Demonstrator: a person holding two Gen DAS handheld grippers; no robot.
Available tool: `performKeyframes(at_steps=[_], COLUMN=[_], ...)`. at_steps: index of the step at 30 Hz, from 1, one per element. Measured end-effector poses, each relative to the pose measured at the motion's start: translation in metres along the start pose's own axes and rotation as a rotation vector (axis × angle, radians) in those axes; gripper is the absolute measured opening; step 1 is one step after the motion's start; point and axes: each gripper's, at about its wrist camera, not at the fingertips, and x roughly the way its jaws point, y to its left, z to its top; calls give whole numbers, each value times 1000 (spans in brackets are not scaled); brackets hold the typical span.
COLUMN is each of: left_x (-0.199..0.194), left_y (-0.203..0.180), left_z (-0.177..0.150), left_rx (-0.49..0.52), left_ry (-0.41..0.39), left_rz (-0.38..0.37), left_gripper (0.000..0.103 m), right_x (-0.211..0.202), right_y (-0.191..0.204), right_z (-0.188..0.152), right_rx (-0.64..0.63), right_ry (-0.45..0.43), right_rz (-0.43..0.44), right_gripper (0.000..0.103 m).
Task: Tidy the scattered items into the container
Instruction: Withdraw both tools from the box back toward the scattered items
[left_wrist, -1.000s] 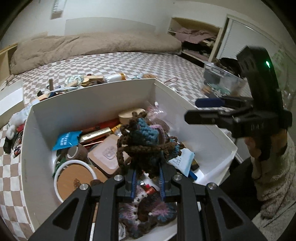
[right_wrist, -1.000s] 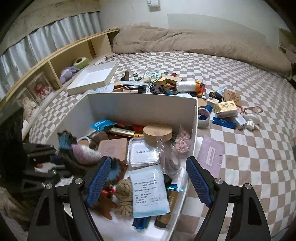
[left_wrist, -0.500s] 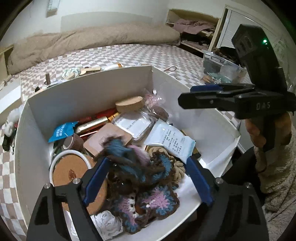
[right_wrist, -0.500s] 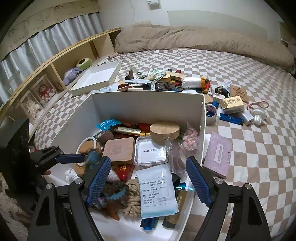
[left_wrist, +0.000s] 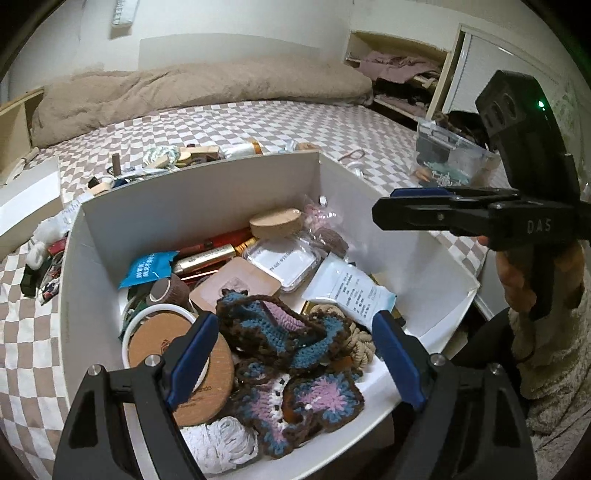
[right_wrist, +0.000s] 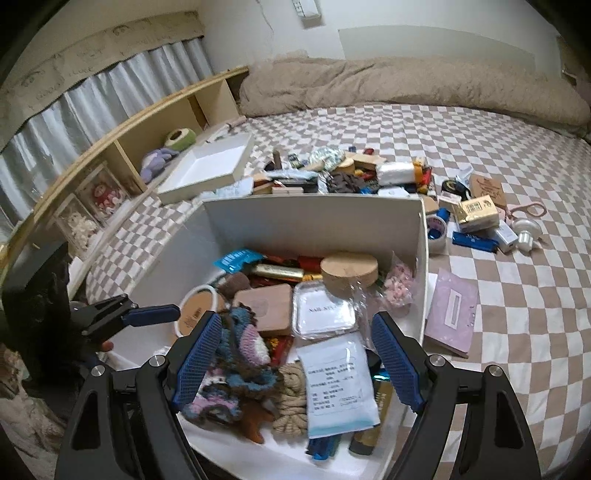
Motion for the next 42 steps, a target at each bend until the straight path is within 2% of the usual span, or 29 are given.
performKeyframes(at_steps=[4,6,10,12,16,18,24,27,30,35,42], left_x=[-15,-22,-40,-50,-69,-77,-99,-115,-128,-150,-173], left_y=[-4,-5,-7,-9,-12,-11,0,8,15,10,-6], left_z=[6,8,14,16,21,23,33,39,48,61,77], left_rx=[-20,-26,-40,-47,-49,-52,-95,-129,-144,-118,-93], left_ry=[-47,-69,-124,-154,-197,-208,-254,-306,-318,-341,-347], left_rz=[20,45,77,92,118,132,169,204,230,265,307], left_gripper=[88,95,98,103,103,103,103,103,103,103,103], right_x=[-8,-13,-26,-36,-50,-54,-66,-73,-79,-86,-104], right_y=[7,11,18,23,32,35,45,50,54,56,62], right_z=[2,4,7,10,14,16,24,28,34,45,63], right_rx=[15,21,23,22,17,7,-32,-43,-59,-56,-73], right_ry=[-34,-47,-83,-109,-157,-174,-225,-239,-251,-239,-256], right_rz=[24,29,27,18,-6,-42,-113,-123,-115,-116,-185], right_gripper=[83,83,83,83,84,103,103,103,103,103,103])
